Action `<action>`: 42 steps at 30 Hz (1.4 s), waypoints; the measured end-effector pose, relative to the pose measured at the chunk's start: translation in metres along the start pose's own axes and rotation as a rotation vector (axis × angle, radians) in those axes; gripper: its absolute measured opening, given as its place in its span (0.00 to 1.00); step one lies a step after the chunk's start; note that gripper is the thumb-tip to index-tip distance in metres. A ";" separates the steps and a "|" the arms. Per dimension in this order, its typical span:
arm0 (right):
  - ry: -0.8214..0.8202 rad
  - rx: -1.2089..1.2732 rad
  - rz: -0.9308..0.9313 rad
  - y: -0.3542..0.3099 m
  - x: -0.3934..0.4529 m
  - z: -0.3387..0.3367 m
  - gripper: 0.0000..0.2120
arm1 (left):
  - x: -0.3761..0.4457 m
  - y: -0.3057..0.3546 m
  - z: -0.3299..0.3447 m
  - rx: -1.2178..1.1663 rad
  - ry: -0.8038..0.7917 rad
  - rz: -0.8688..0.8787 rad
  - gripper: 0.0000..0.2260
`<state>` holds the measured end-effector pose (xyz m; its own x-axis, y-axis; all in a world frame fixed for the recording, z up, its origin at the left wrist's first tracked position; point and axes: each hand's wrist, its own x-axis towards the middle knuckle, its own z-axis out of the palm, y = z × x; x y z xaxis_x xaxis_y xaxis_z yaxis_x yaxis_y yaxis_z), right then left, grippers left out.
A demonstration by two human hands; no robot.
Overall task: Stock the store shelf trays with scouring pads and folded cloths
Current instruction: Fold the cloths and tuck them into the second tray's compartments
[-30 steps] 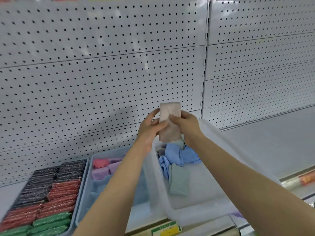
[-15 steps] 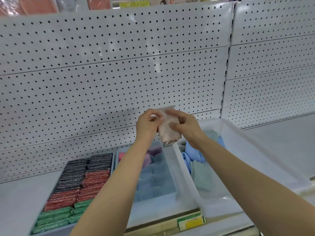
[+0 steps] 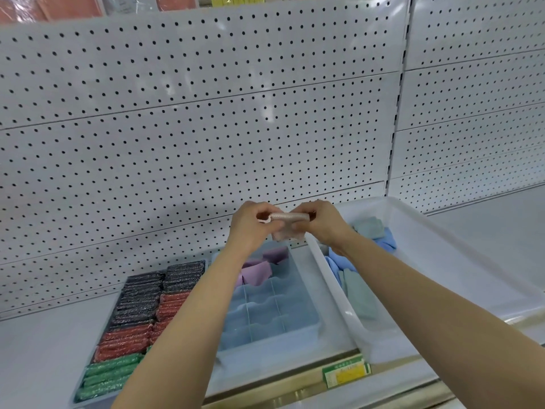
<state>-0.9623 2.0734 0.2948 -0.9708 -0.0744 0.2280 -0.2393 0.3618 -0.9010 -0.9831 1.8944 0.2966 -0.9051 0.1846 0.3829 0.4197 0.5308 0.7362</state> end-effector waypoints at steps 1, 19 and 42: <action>-0.015 -0.026 -0.032 0.000 0.001 0.000 0.08 | -0.001 -0.002 -0.001 0.009 -0.017 -0.006 0.10; -0.351 -0.564 -0.056 0.034 0.036 0.050 0.10 | -0.008 -0.084 0.013 -0.002 -0.159 -0.175 0.10; -0.510 -1.135 -0.062 0.118 0.061 0.105 0.15 | -0.013 -0.175 0.054 0.343 -0.307 -0.153 0.08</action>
<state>-1.0517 2.0141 0.1639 -0.9142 -0.3804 -0.1396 -0.3831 0.9237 -0.0080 -1.0482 1.8439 0.1327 -0.9546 0.2910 0.0643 0.2803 0.8035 0.5251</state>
